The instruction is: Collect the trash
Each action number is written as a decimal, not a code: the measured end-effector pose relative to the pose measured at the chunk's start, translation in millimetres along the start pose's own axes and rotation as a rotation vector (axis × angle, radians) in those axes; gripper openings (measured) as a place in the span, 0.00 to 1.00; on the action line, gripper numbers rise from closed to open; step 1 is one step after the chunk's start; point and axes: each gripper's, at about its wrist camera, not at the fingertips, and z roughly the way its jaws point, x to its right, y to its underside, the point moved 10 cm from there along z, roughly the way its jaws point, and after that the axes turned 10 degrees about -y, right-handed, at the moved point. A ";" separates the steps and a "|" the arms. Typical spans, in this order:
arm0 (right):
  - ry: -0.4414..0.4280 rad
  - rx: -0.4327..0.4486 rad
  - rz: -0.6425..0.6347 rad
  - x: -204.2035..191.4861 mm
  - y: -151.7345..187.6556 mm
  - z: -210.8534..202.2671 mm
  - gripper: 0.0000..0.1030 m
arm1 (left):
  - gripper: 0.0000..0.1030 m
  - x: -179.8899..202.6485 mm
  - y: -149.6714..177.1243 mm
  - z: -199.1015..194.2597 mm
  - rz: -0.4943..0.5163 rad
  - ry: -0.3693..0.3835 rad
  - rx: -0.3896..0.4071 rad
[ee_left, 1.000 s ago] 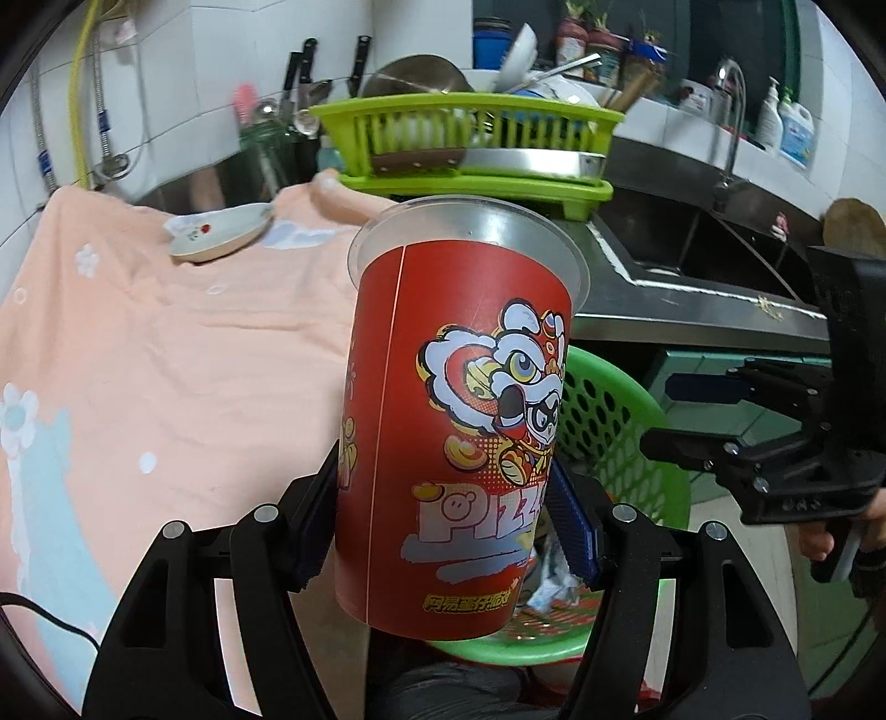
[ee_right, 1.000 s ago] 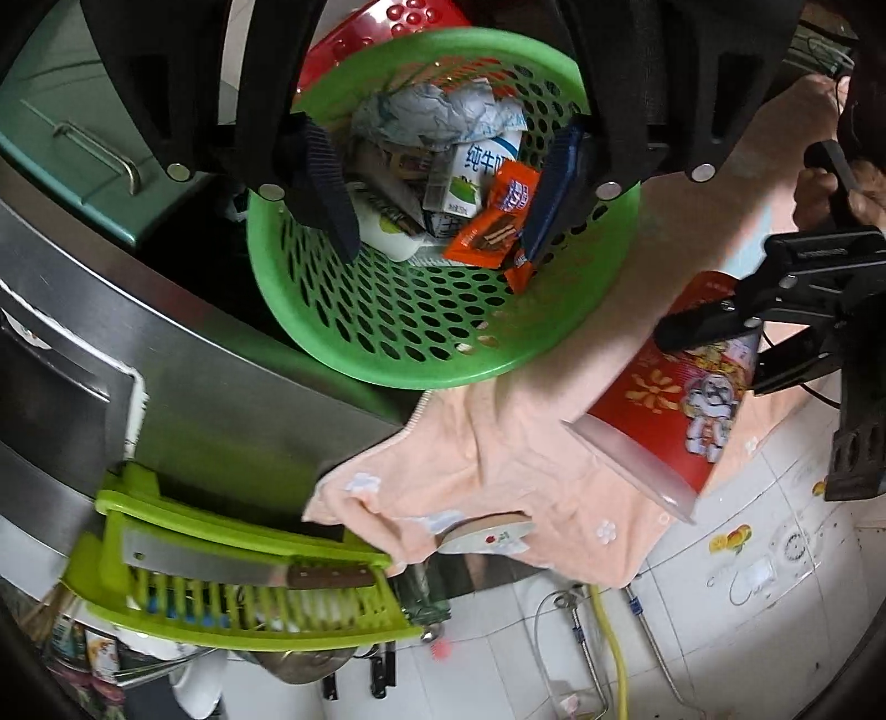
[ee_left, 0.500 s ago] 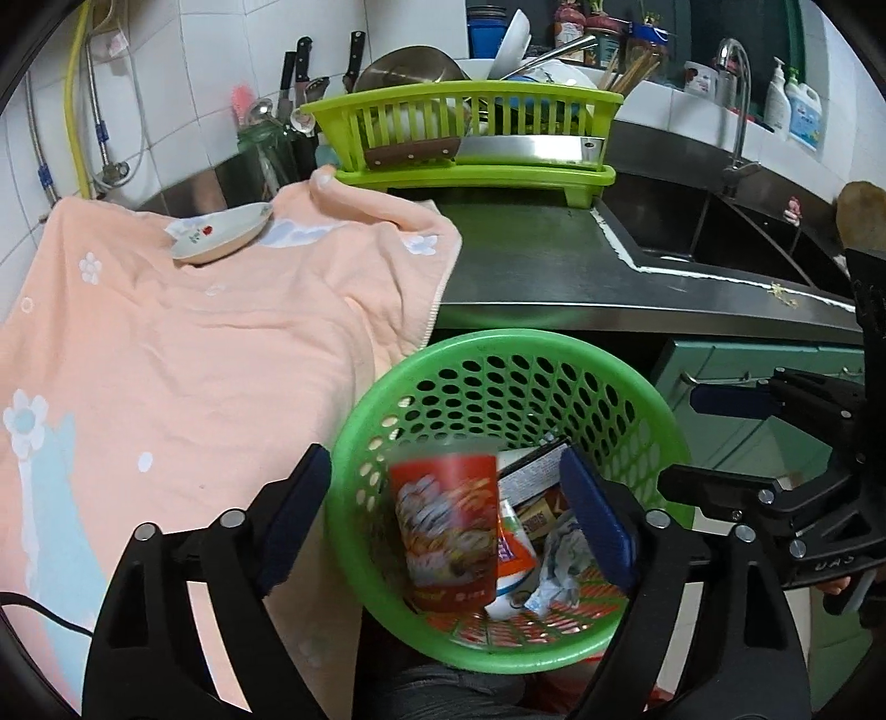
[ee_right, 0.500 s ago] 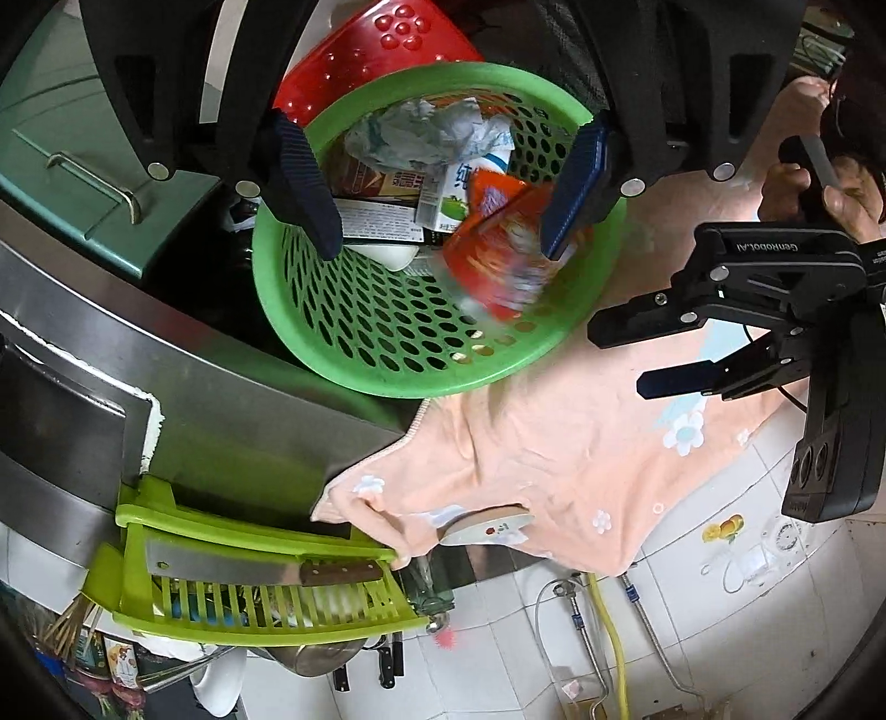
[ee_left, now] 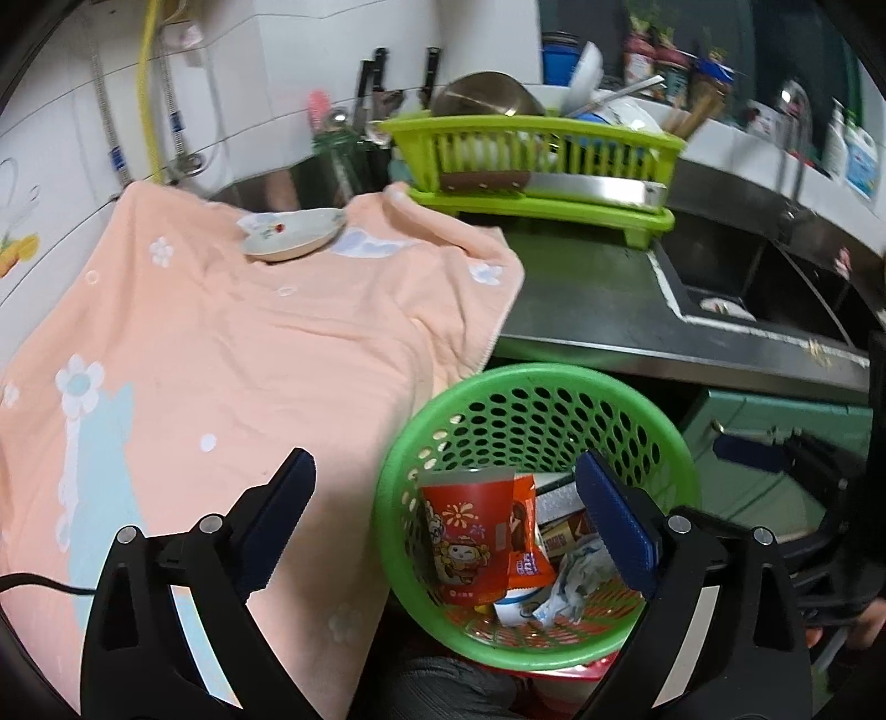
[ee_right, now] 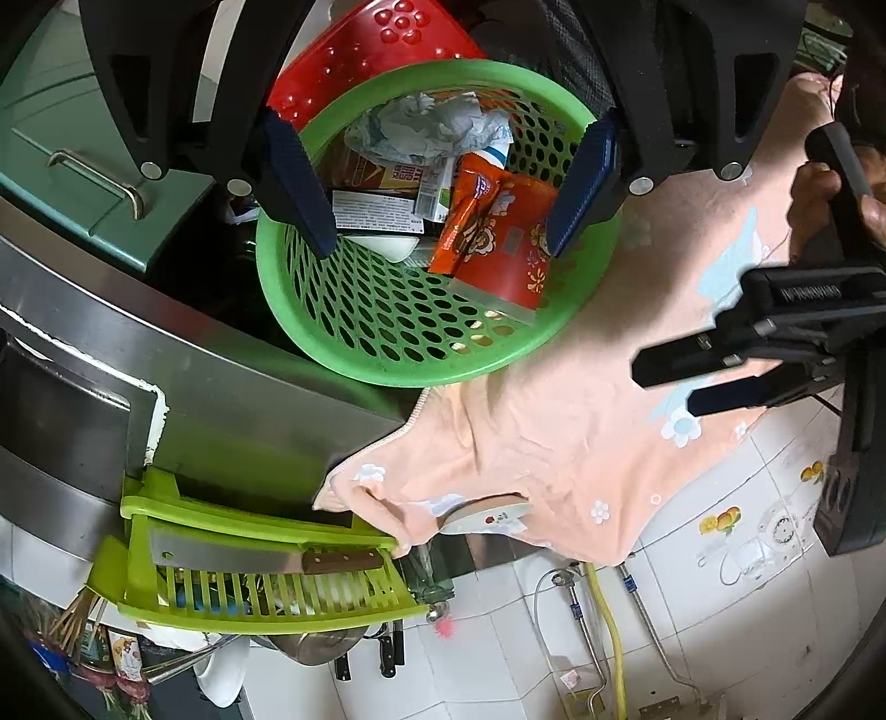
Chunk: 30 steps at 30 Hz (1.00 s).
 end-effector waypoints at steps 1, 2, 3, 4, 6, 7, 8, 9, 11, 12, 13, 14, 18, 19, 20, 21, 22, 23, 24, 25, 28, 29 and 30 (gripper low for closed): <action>-0.004 0.003 0.001 0.8 -0.3 -0.7 0.73 | 0.92 -1.4 -2.4 -3.5 -0.018 -0.010 -0.001; -0.006 0.007 0.001 1.3 -0.7 -1.4 0.73 | 0.92 -2.2 -4.2 -5.9 -0.030 -0.015 -0.001; -0.009 0.009 0.001 2.9 -1.3 -1.9 0.73 | 0.93 -3.1 -8.9 -12.2 -0.048 -0.023 0.006; -0.013 0.011 0.001 3.6 -1.5 -2.5 0.73 | 0.93 -4.1 -11.7 -16.2 -0.061 -0.034 0.012; -0.018 0.015 -0.001 4.1 -2.0 -4.3 0.73 | 0.94 -7.3 -18.2 -25.5 -0.092 -0.053 0.023; -0.019 0.018 -0.003 4.4 -2.5 -5.4 0.73 | 0.95 -8.4 -22.9 -32.6 -0.116 -0.053 0.030; -0.020 0.022 -0.004 5.1 -3.4 -6.7 0.73 | 0.95 -9.2 -25.7 -38.1 -0.134 -0.050 0.035; -0.024 0.025 -0.002 5.7 -3.9 -7.7 0.73 | 0.95 -10.1 -28.5 -43.4 -0.154 -0.053 0.036; -0.032 0.034 -0.001 5.4 -5.3 -10.5 0.73 | 0.95 -10.6 -33.1 -51.4 -0.179 -0.056 0.037; -0.031 0.038 -0.003 5.5 -6.0 -11.7 0.73 | 0.95 -10.8 -36.2 -57.7 -0.195 -0.061 0.043; -0.031 0.040 -0.004 5.0 -6.4 -12.2 0.73 | 0.95 -11.0 -37.1 -61.6 -0.207 -0.069 0.041; -0.038 0.043 -0.003 4.2 -7.0 -13.2 0.73 | 0.95 -10.2 -38.9 -67.0 -0.223 -0.069 0.042; -0.050 0.051 -0.016 0.7 -8.9 -16.3 0.73 | 0.95 -9.3 -42.1 -87.2 -0.288 -0.064 0.052; -0.053 0.054 -0.019 -0.2 -9.8 -17.0 0.74 | 0.95 -7.3 -40.9 -90.5 -0.305 -0.060 0.039; -0.060 0.057 -0.021 -1.7 -10.6 -17.8 0.74 | 0.95 -4.4 -39.6 -92.8 -0.319 -0.045 0.025; -0.062 0.059 -0.024 -1.8 -11.6 -18.0 0.74 | 0.95 -2.8 -39.6 -94.2 -0.327 -0.035 0.020; -0.063 0.063 -0.028 -2.6 -12.7 -18.9 0.74 | 0.95 -1.0 -38.8 -96.1 -0.339 -0.031 0.011; -0.066 0.065 -0.029 -3.2 -13.2 -19.4 0.74 | 0.95 0.8 -38.5 -98.1 -0.346 -0.025 0.002; -0.071 0.070 -0.032 -4.0 -14.3 -20.9 0.74 | 0.95 3.0 -40.1 -100.8 -0.351 -0.017 0.002; -0.072 0.074 -0.034 -4.7 -15.3 -22.7 0.74 | 0.95 2.4 -42.5 -103.6 -0.355 -0.029 0.008; -0.082 0.088 -0.034 -5.7 -16.5 -28.1 0.74 | 0.95 -0.7 -52.1 -116.5 -0.390 -0.066 0.037; -0.083 0.090 -0.035 -5.5 -16.4 -29.4 0.74 | 0.95 -1.1 -55.8 -121.1 -0.399 -0.067 0.040; -0.082 0.091 -0.036 -5.2 -15.9 -29.9 0.74 | 0.95 -0.9 -60.2 -126.5 -0.406 -0.068 0.047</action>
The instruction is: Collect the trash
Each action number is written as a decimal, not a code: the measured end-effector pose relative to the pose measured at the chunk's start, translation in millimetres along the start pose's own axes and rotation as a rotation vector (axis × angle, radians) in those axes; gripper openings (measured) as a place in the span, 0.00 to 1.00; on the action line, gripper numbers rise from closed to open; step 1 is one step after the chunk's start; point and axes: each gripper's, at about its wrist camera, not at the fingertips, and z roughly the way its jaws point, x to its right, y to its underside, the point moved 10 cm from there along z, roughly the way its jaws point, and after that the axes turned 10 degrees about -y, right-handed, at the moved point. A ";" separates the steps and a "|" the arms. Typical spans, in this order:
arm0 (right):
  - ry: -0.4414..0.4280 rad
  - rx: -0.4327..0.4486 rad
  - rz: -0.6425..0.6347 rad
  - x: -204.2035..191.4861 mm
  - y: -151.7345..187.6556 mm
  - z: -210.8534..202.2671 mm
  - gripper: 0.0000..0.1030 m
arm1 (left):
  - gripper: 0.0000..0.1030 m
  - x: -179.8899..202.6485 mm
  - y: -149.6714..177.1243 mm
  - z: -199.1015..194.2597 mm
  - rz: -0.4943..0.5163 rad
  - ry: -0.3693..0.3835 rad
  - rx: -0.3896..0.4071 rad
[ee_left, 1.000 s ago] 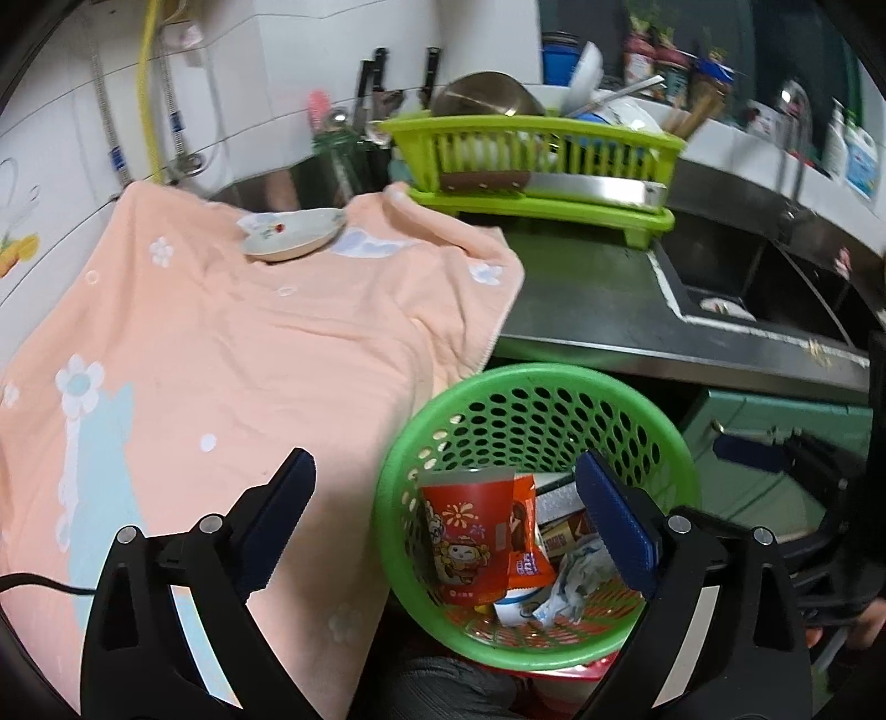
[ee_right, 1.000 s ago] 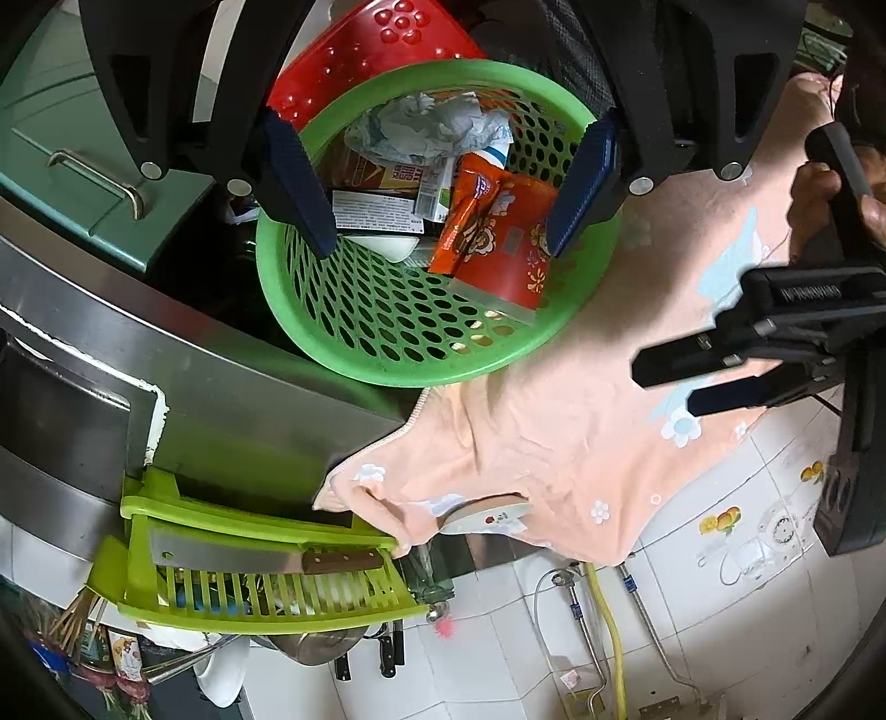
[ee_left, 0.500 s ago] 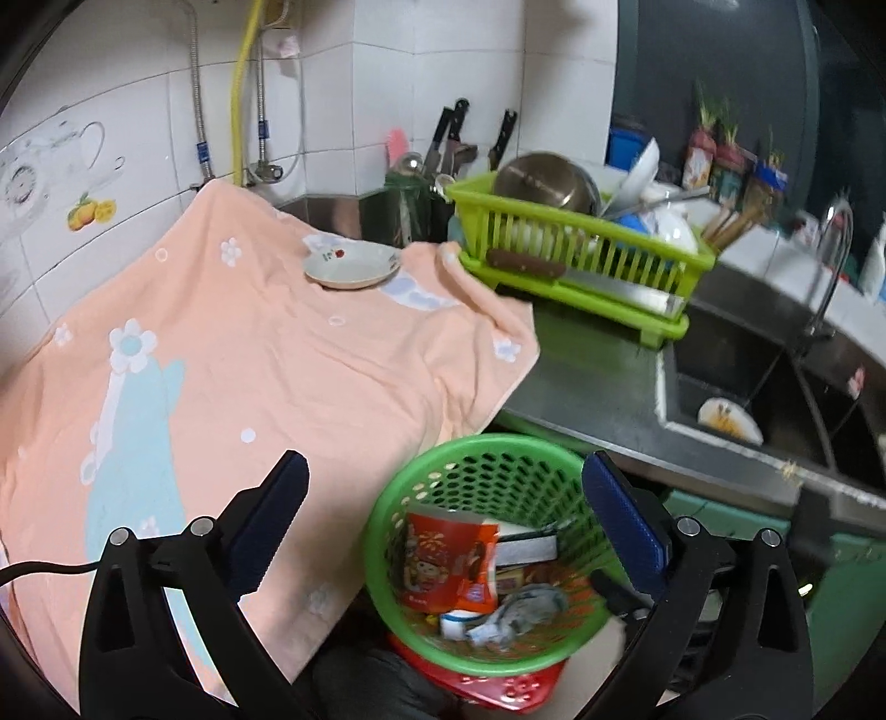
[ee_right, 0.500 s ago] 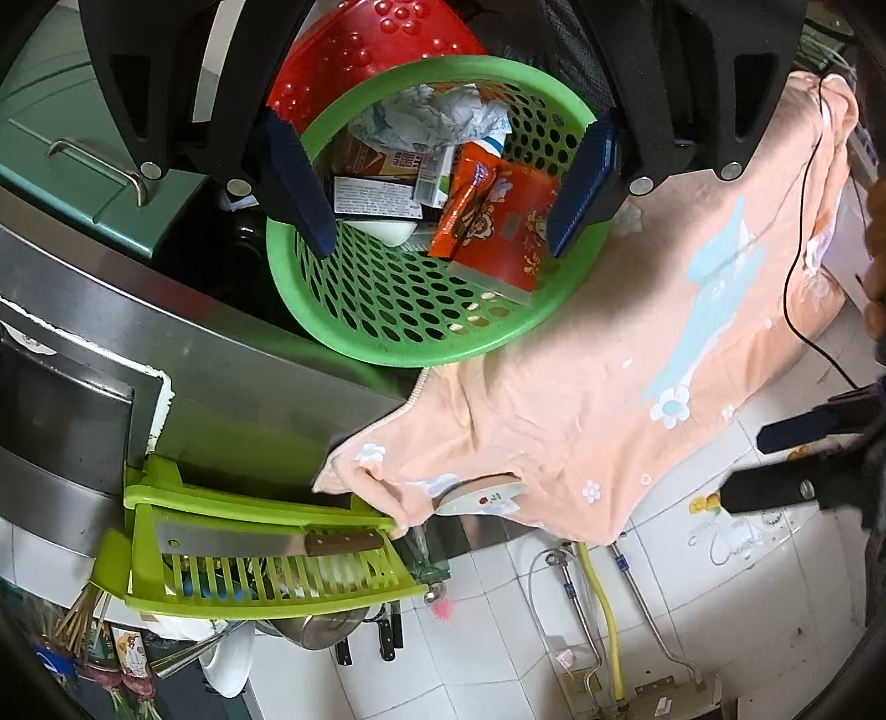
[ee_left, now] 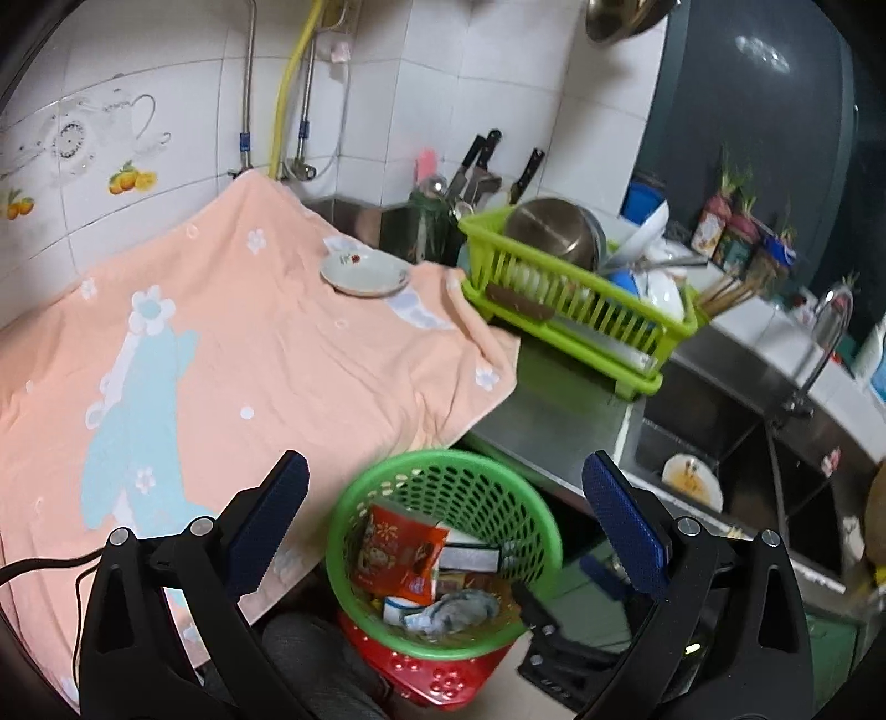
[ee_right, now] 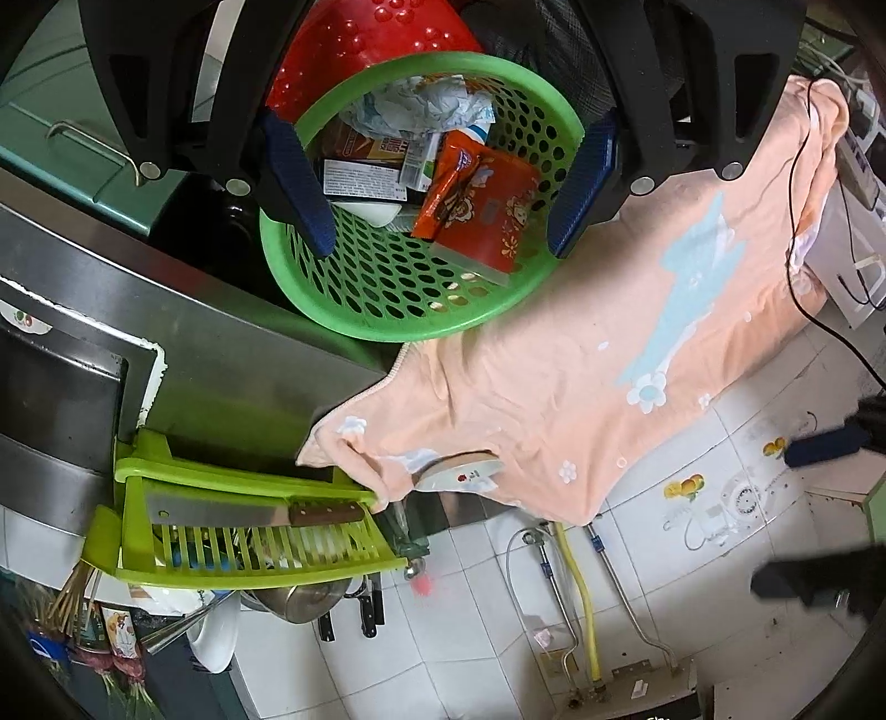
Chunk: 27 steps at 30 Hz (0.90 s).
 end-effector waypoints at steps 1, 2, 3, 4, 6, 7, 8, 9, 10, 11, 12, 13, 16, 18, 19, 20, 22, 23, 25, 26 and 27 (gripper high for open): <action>0.002 -0.002 0.001 1.3 0.9 -0.4 0.74 | 0.95 1.0 -4.4 -6.1 -0.006 -0.006 0.012; 0.004 -0.004 0.003 1.5 1.7 -0.8 0.74 | 0.95 1.7 -8.6 -12.0 -0.011 -0.012 0.025; 0.004 -0.005 0.005 3.2 2.2 -1.4 0.74 | 0.95 3.2 -12.8 -18.5 -0.016 -0.007 0.037; 0.006 -0.006 0.008 5.2 2.3 -2.1 0.74 | 0.95 5.1 -16.0 -22.7 -0.024 -0.004 0.036; 0.007 -0.003 0.013 6.8 1.4 -3.5 0.74 | 0.95 10.1 -22.7 -30.3 -0.049 0.024 0.024; 0.006 0.000 0.016 7.1 0.8 -3.9 0.74 | 0.95 13.6 -26.9 -35.7 -0.057 0.042 0.027; 0.003 0.003 0.019 6.6 -0.6 -4.1 0.74 | 0.95 16.2 -28.9 -38.6 -0.055 0.043 0.028; -0.002 0.006 0.019 5.8 -1.5 -4.5 0.74 | 0.95 19.9 -31.1 -41.8 -0.036 0.047 0.031; -0.005 0.010 0.015 4.3 -2.7 -5.4 0.74 | 0.95 21.3 -31.9 -42.8 -0.016 0.040 0.041; -0.005 0.015 0.011 2.4 -4.2 -6.4 0.74 | 0.95 20.7 -33.4 -44.2 0.008 0.017 0.060; -0.007 0.020 0.005 0.9 -6.2 -7.5 0.74 | 0.95 18.5 -33.6 -44.0 0.027 -0.003 0.075; -0.010 0.026 0.003 -0.8 -7.8 -8.7 0.74 | 0.95 16.1 -32.1 -41.6 0.038 -0.009 0.077; -0.022 0.034 0.008 -3.6 -9.3 -9.7 0.74 | 0.95 5.9 -20.1 -22.9 0.060 -0.019 0.039; -0.023 0.032 0.006 -5.4 -8.2 -8.6 0.74 | 0.95 -2.0 -9.2 -6.9 0.073 -0.011 -0.002; -0.022 0.028 0.005 -6.2 -7.3 -7.9 0.74 | 0.95 -6.3 -3.6 1.1 0.081 -0.016 -0.018; -0.020 0.024 0.002 -7.3 -6.2 -7.0 0.74 | 0.95 -10.5 0.6 7.6 0.089 -0.020 -0.027; -0.016 0.018 -0.002 -9.1 -4.0 -5.8 0.74 | 0.95 -19.5 10.3 20.5 0.109 -0.027 -0.042; -0.015 0.015 -0.004 -9.8 -2.9 -4.8 0.74 | 0.95 -24.1 15.9 27.4 0.118 -0.031 -0.053; -0.011 0.010 -0.008 -10.7 -2.1 -3.5 0.74 | 0.95 -34.1 27.1 40.8 0.136 -0.034 -0.072; -0.010 0.007 -0.008 -11.7 -1.7 -2.4 0.74 | 0.95 -38.0 31.4 46.1 0.143 -0.037 -0.079; -0.009 0.005 -0.007 -12.3 -1.6 -1.4 0.74 | 0.95 -42.7 35.9 51.6 0.151 -0.040 -0.083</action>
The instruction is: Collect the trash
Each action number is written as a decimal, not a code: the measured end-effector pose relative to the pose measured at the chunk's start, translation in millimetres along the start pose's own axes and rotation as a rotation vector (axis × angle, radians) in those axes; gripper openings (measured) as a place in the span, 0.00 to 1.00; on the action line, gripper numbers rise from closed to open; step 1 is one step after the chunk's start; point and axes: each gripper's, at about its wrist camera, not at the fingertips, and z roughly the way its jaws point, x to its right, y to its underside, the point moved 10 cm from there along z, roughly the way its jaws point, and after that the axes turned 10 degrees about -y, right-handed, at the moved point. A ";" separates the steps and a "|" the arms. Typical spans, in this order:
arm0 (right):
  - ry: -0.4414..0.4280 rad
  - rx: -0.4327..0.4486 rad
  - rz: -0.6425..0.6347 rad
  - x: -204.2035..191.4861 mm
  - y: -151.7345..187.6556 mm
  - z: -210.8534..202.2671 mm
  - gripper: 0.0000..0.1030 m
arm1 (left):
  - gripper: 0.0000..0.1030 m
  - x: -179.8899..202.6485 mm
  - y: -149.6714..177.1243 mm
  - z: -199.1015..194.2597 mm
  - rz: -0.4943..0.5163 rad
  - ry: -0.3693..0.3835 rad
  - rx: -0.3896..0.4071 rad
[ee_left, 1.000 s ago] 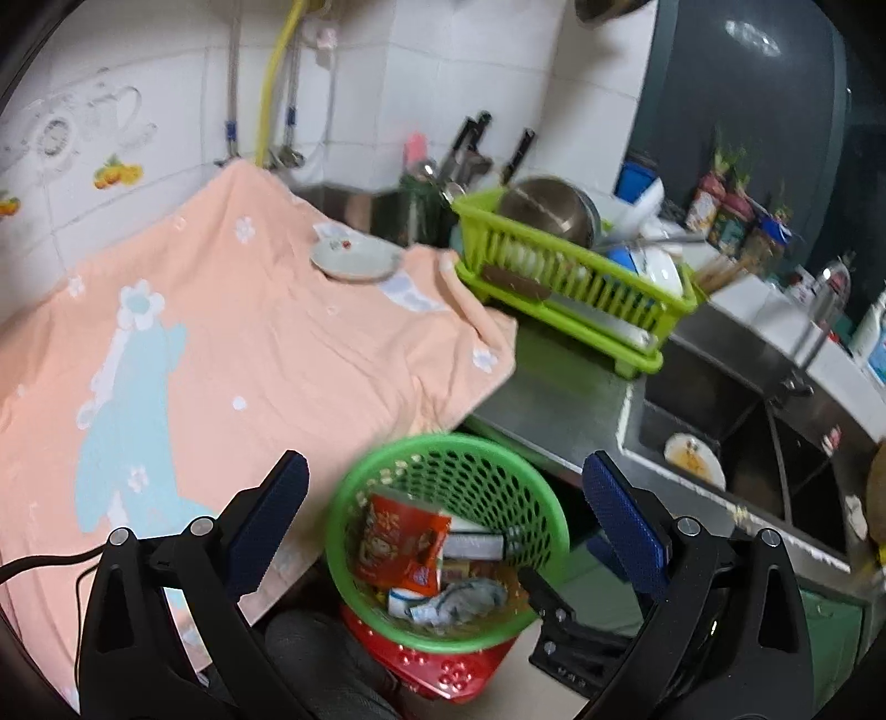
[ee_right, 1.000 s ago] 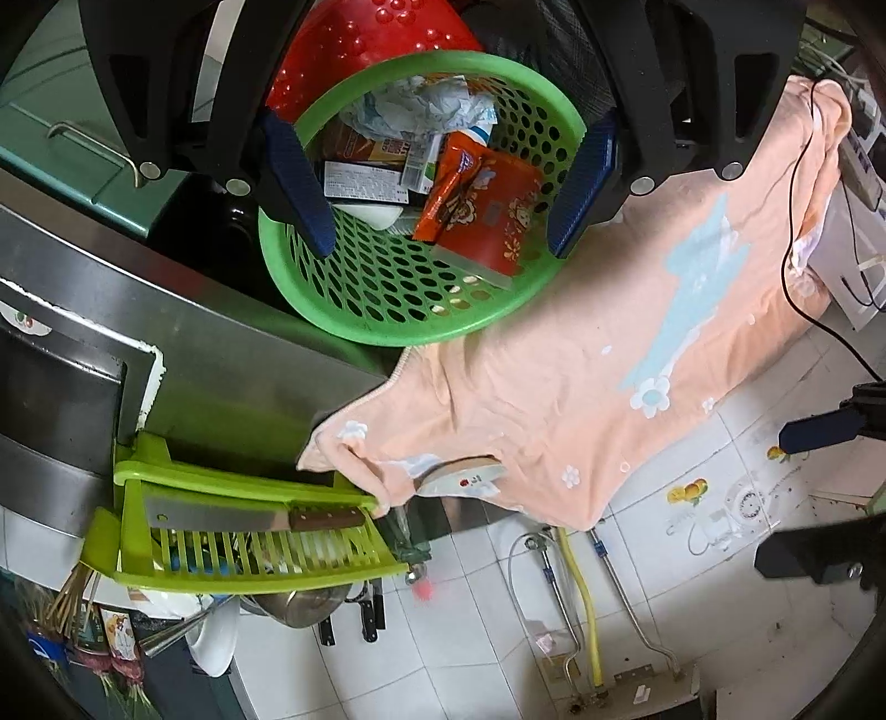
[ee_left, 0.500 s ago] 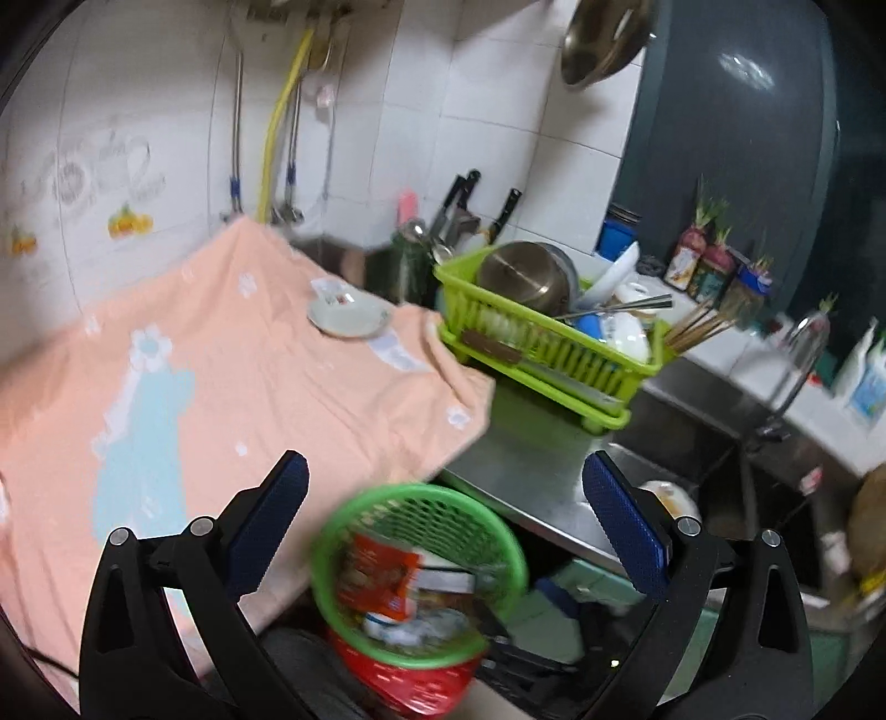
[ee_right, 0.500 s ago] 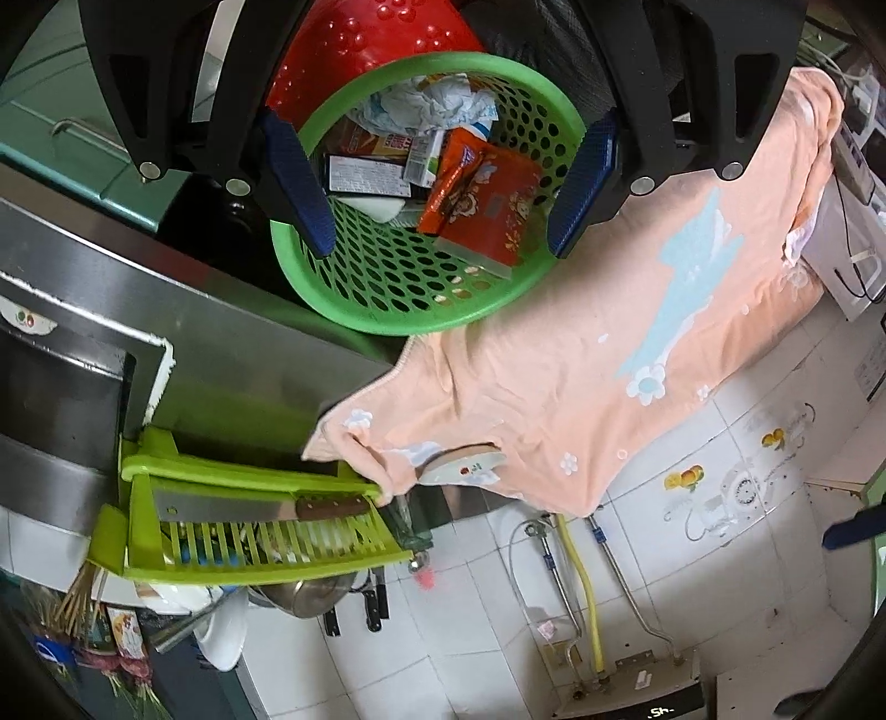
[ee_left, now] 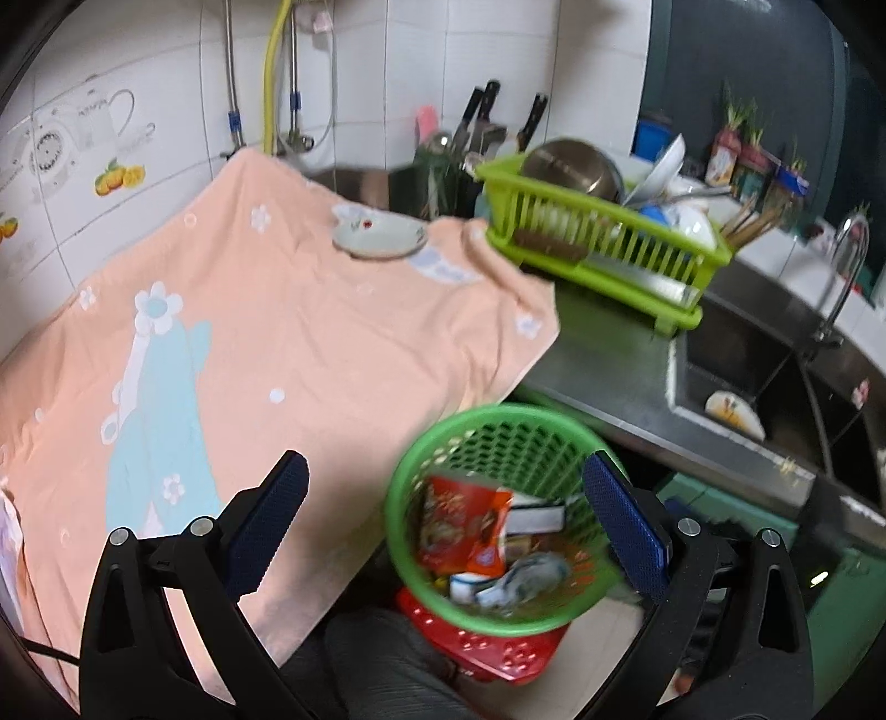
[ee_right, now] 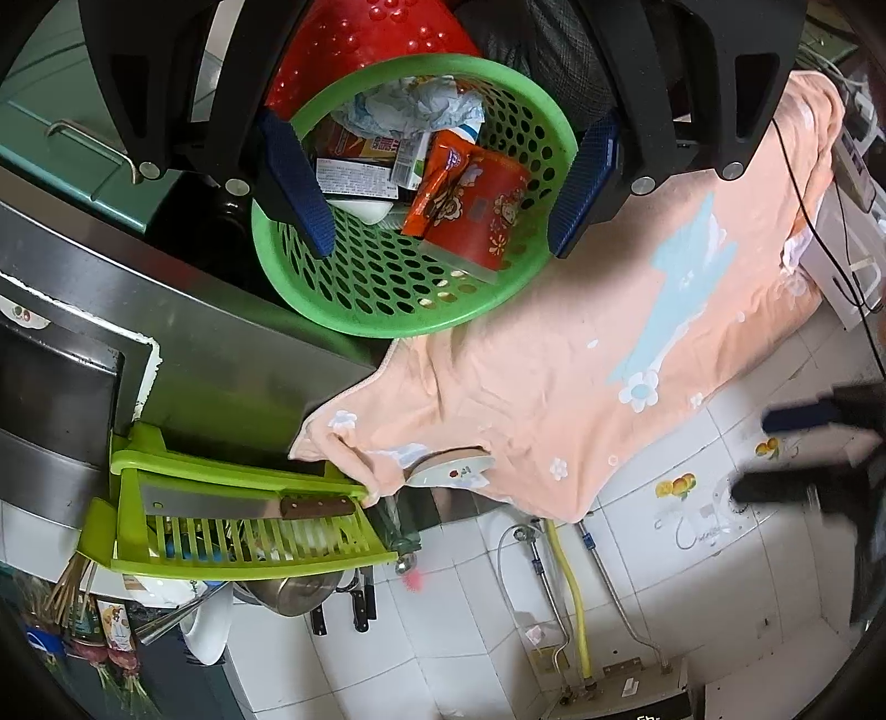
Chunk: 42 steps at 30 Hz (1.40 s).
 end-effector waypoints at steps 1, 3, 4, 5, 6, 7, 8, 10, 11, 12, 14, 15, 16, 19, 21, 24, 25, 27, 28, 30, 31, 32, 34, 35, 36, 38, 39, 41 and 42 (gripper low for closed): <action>0.001 -0.001 0.000 -1.3 0.2 0.7 0.74 | 0.95 -3.5 3.1 5.1 0.005 -0.004 -0.003; 0.003 -0.003 -0.001 -3.3 0.1 2.0 0.74 | 0.95 -8.8 7.9 11.0 0.007 -0.007 -0.001; 0.008 -0.005 -0.004 -4.4 0.3 2.4 0.74 | 0.95 -12.0 10.7 14.8 0.014 -0.013 0.004; 0.012 -0.006 -0.007 -4.3 0.5 2.4 0.74 | 0.95 -15.2 13.3 18.3 0.025 -0.026 0.011; 0.022 -0.007 -0.011 -5.6 0.6 2.2 0.74 | 0.95 -18.3 15.9 21.4 0.038 -0.038 0.019; 0.030 -0.007 -0.015 -5.7 0.2 1.8 0.74 | 0.95 -18.9 17.2 23.9 0.045 -0.039 0.020; 0.035 -0.007 -0.016 -5.6 -0.2 1.5 0.74 | 0.95 -20.7 20.5 27.3 0.053 -0.036 0.018; 0.049 -0.006 -0.013 -6.0 0.1 0.0 0.74 | 0.95 -24.1 25.2 31.7 0.064 -0.031 0.018; 0.054 -0.008 -0.011 -5.7 0.0 -0.1 0.74 | 0.95 -26.6 27.4 33.8 0.073 -0.034 0.021; 0.065 -0.011 -0.007 -5.2 0.8 -0.4 0.74 | 0.95 -29.2 29.2 35.0 0.081 -0.036 0.028; 0.076 -0.014 -0.004 -4.7 2.3 -0.9 0.74 | 0.95 -33.5 33.3 37.1 0.097 -0.048 0.036; 0.082 -0.015 -0.001 -4.8 3.3 -1.1 0.74 | 0.95 -34.6 34.5 37.7 0.102 -0.046 0.037; 0.089 -0.017 0.001 -5.2 4.3 -1.3 0.74 | 0.95 -36.5 36.2 38.1 0.106 -0.041 0.038; 0.104 -0.020 0.006 -6.7 5.6 -1.7 0.76 | 0.95 -43.0 38.6 37.8 0.118 -0.047 0.059; 0.116 -0.022 0.005 -9.6 6.7 -1.8 0.77 | 0.95 -46.7 41.9 38.4 0.119 -0.042 0.064; 0.128 -0.026 0.002 -13.4 7.7 -0.8 0.77 | 0.95 -53.8 48.3 41.3 0.098 -0.023 0.052; 0.128 -0.030 0.003 -15.3 8.5 0.0 0.77 | 0.95 -55.6 50.4 42.0 0.090 -0.018 0.048; 0.134 -0.035 0.001 -19.1 8.9 1.5 0.77 | 0.95 -58.2 53.2 43.2 0.090 -0.016 0.053; 0.138 -0.035 0.000 -20.1 8.5 2.0 0.77 | 0.95 -59.6 55.1 43.6 0.094 -0.020 0.058; 0.143 -0.036 0.000 -21.9 8.7 3.2 0.78 | 0.95 -63.4 58.2 46.2 0.097 -0.028 0.057; 0.145 -0.038 0.000 -22.8 8.9 4.0 0.78 | 0.95 -65.1 59.7 47.3 0.095 -0.027 0.055; 0.145 -0.040 0.000 -23.2 9.1 4.4 0.78 | 0.95 -66.5 61.0 47.7 0.094 -0.029 0.055; 0.148 -0.045 -0.002 -25.4 9.6 6.3 0.78 | 0.95 -70.9 62.1 48.3 0.093 -0.039 0.059; 0.150 -0.046 -0.004 -26.2 9.6 6.8 0.78 | 0.95 -72.9 62.4 47.9 0.092 -0.043 0.064; 0.154 -0.048 -0.007 -27.4 9.7 7.6 0.78 | 0.95 -74.5 62.8 47.4 0.092 -0.048 0.069; 0.158 -0.051 -0.009 -29.5 10.2 8.4 0.78 | 0.95 -76.7 63.8 47.3 0.095 -0.060 0.076; 0.161 -0.053 -0.009 -29.9 10.6 8.8 0.78 | 0.95 -78.1 64.7 47.8 0.097 -0.071 0.081; 0.167 -0.055 -0.006 -31.3 11.6 9.8 0.78 | 0.95 -80.9 65.5 49.1 0.097 -0.077 0.081; 0.171 -0.057 -0.001 -31.8 12.2 9.9 0.78 | 0.95 -82.8 65.9 49.4 0.092 -0.079 0.083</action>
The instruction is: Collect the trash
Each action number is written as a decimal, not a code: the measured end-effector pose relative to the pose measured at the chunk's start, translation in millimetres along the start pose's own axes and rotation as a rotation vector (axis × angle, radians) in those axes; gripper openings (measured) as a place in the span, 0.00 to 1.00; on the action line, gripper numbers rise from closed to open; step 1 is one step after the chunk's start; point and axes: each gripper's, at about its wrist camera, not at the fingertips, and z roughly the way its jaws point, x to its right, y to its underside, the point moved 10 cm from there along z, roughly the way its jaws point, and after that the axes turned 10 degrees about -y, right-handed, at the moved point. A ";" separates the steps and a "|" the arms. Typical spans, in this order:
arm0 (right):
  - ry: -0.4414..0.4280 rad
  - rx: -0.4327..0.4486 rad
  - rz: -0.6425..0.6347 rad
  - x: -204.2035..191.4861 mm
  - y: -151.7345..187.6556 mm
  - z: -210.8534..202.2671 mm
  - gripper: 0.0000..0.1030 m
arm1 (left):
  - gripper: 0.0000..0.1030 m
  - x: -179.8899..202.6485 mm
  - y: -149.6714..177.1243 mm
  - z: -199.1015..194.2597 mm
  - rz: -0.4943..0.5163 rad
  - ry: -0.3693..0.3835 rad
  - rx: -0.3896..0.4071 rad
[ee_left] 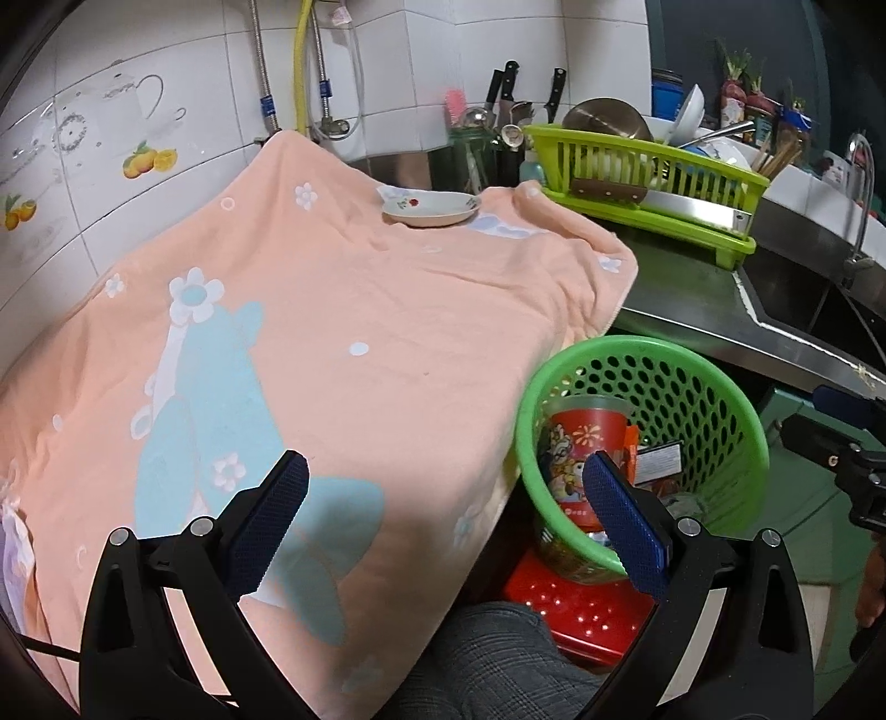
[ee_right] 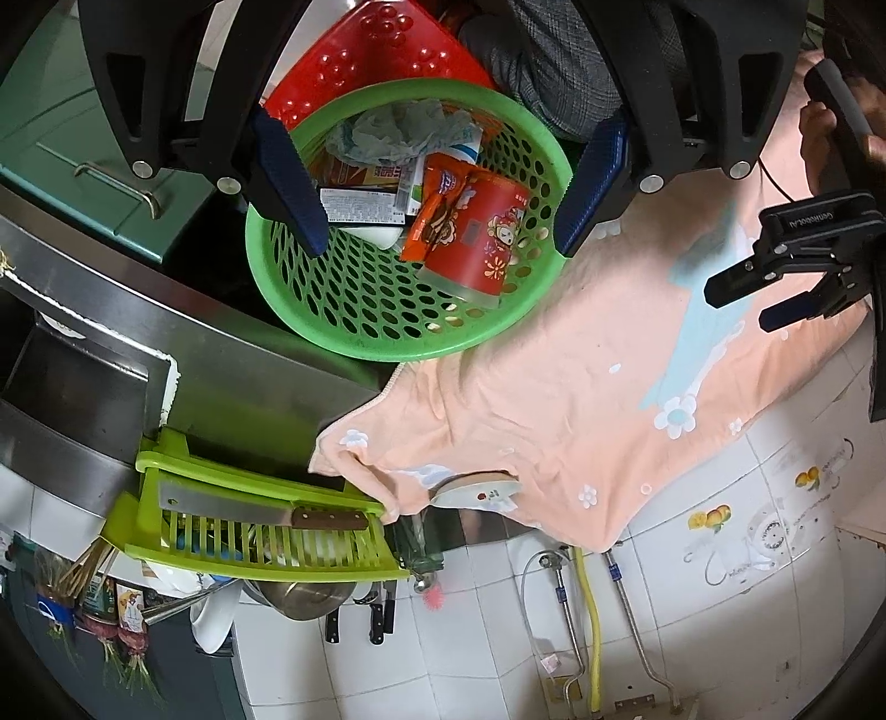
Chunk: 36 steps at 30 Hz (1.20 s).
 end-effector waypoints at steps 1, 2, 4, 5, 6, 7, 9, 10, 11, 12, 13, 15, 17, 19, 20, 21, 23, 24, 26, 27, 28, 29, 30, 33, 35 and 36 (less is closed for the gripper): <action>0.006 0.000 0.002 -0.5 0.3 -0.4 0.78 | 0.95 -2.0 0.3 0.1 -0.005 -0.004 0.002; 0.009 0.001 0.002 -1.3 0.3 -1.0 0.79 | 0.95 -4.0 0.8 -0.1 -0.008 -0.008 0.003; 0.014 0.004 0.001 -4.3 0.1 -2.0 0.80 | 0.95 -8.2 1.8 -0.2 -0.016 -0.014 0.009; 0.018 0.006 -0.002 -5.6 -0.1 -2.4 0.81 | 0.95 -9.2 2.7 -0.2 -0.019 -0.015 0.010; 0.021 0.008 -0.007 -7.4 -0.8 -2.6 0.81 | 0.95 -10.3 3.7 0.2 -0.022 -0.012 0.008; 0.023 0.009 -0.013 -9.2 -1.3 -2.2 0.81 | 0.95 -11.1 4.4 0.3 -0.025 -0.010 0.007; 0.029 0.007 -0.029 -13.7 -1.7 -0.5 0.81 | 0.95 -12.4 6.0 0.5 -0.028 -0.010 0.007; 0.028 0.006 -0.036 -16.5 -1.7 0.8 0.81 | 0.95 -13.4 6.7 0.7 -0.028 -0.015 0.006; 0.026 0.005 -0.039 -17.8 -1.3 1.3 0.82 | 0.95 -14.3 7.2 0.6 -0.028 -0.017 0.006; 0.021 0.005 -0.044 -20.8 -1.2 2.5 0.82 | 0.95 -15.3 7.2 0.4 -0.030 -0.021 0.007; 0.020 0.006 -0.046 -22.2 -1.9 3.4 0.83 | 0.95 -17.2 7.5 0.2 -0.034 -0.025 0.008; 0.017 0.005 -0.053 -25.8 -1.9 4.8 0.83 | 0.95 -18.6 8.0 -0.2 -0.038 -0.030 0.009; 0.014 0.002 -0.056 -28.2 -2.7 6.5 0.83 | 0.95 -22.0 9.0 0.2 -0.044 -0.045 0.009; 0.009 0.004 -0.060 -31.0 -4.3 7.7 0.83 | 0.95 -24.2 10.2 0.9 -0.053 -0.049 0.006; 0.008 0.005 -0.062 -32.0 -4.9 7.9 0.84 | 0.95 -25.4 11.1 1.3 -0.055 -0.052 0.004; 0.005 0.006 -0.064 -33.7 -5.4 8.4 0.84 | 0.95 -26.1 11.8 1.9 -0.056 -0.056 0.003; 0.003 0.005 -0.067 -35.7 -5.6 9.2 0.84 | 0.95 -26.5 13.3 2.6 -0.059 -0.059 -0.001; 0.003 0.005 -0.070 -36.7 -5.5 10.1 0.84 | 0.95 -27.4 14.0 3.1 -0.059 -0.061 -0.003; 0.002 0.003 -0.071 -37.8 -5.3 11.3 0.84 | 0.95 -28.6 14.8 3.7 -0.060 -0.070 -0.002; 0.002 0.003 -0.071 -37.9 -5.5 11.6 0.84 | 0.95 -27.9 15.1 3.2 -0.060 -0.076 -0.002; 0.001 0.003 -0.072 -38.5 -5.7 11.8 0.84 | 0.95 -28.9 15.3 3.5 -0.061 -0.078 -0.002; 0.000 0.003 -0.072 -39.0 -5.9 12.1 0.84 | 0.95 -30.0 15.8 3.3 -0.064 -0.080 -0.001; 0.000 0.004 -0.075 -39.7 -6.4 12.4 0.84 | 0.95 -31.4 16.4 3.2 -0.066 -0.082 -0.001; 0.006 0.008 -0.087 -41.3 -7.6 13.3 0.85 | 0.95 -32.4 17.4 2.8 -0.066 -0.089 -0.001; 0.002 0.009 -0.092 -43.1 -7.9 14.2 0.85 | 0.95 -32.7 17.7 2.6 -0.066 -0.093 -0.001; 0.001 0.010 -0.092 -43.7 -7.8 14.5 0.85 | 0.95 -33.0 18.0 2.5 -0.067 -0.095 -0.002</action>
